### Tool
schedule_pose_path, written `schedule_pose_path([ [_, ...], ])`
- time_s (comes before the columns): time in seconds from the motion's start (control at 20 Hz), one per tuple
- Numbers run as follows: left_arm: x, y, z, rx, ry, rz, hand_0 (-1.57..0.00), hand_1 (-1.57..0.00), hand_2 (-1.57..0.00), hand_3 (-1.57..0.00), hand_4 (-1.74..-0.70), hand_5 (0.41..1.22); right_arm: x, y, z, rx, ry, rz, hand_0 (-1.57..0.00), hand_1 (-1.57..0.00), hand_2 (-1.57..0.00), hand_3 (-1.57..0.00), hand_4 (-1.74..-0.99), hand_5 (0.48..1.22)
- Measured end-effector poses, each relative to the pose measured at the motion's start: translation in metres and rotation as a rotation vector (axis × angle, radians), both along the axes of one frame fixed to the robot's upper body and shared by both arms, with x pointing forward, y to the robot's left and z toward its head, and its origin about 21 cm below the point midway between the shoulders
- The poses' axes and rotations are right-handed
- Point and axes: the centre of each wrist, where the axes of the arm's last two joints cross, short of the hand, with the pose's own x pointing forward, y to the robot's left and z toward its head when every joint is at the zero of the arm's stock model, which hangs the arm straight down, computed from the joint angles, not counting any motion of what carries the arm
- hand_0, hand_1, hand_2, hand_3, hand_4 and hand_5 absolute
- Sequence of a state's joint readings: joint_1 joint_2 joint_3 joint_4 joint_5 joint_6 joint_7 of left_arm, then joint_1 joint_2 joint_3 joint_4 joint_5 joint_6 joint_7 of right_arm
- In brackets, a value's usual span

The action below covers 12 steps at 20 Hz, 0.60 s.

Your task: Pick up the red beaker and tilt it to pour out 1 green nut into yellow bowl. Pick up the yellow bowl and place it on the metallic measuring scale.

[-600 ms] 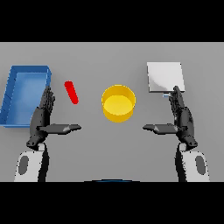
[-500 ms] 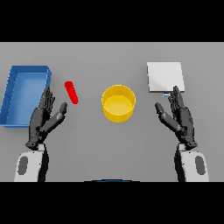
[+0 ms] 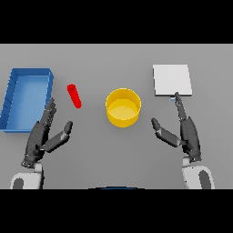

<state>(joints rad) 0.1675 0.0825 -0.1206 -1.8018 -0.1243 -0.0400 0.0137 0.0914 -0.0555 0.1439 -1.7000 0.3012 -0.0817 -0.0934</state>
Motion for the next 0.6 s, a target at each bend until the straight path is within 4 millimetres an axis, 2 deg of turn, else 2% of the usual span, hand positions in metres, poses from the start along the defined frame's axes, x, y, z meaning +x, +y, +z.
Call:
schedule_pose_path([
  [0.2, 0.010, -0.006, -0.004, 0.017, 0.073, -0.002, 0.00, 0.00, 0.00, 0.00, -1.14, 0.648, -0.001, -0.008, 0.005, 0.030, 0.013, 0.016, 0.00, 0.00, 0.00, 0.00, -1.163, 0.624],
  [0.25, 0.016, -0.004, -0.005, 0.024, 0.073, 0.002, 0.00, 0.00, 0.00, 0.00, -1.14, 0.647, 0.000, -0.003, 0.002, 0.044, 0.021, 0.031, 0.00, 0.00, 0.00, 0.00, -1.180, 0.627],
  [0.35, 0.031, -0.003, -0.013, 0.027, 0.124, 0.004, 0.00, 0.00, 0.00, 0.00, -1.16, 0.645, -0.002, 0.000, 0.000, 0.078, 0.027, 0.054, 0.00, 0.00, 0.00, 0.00, -1.197, 0.627],
  [0.5, 0.055, -0.002, -0.021, 0.021, 0.123, 0.000, 0.00, 0.00, 0.00, 0.00, -1.18, 0.648, 0.003, -0.001, 0.003, 0.075, 0.025, 0.057, 0.00, 0.00, 0.00, 0.00, -1.219, 0.626],
  [0.6, 0.069, -0.001, -0.027, 0.039, 0.124, -0.005, 0.00, 0.00, 0.00, 0.00, -1.18, 0.640, -0.001, -0.005, 0.001, 0.084, 0.024, 0.053, 0.00, 0.00, 0.00, 0.00, -1.225, 0.627],
])
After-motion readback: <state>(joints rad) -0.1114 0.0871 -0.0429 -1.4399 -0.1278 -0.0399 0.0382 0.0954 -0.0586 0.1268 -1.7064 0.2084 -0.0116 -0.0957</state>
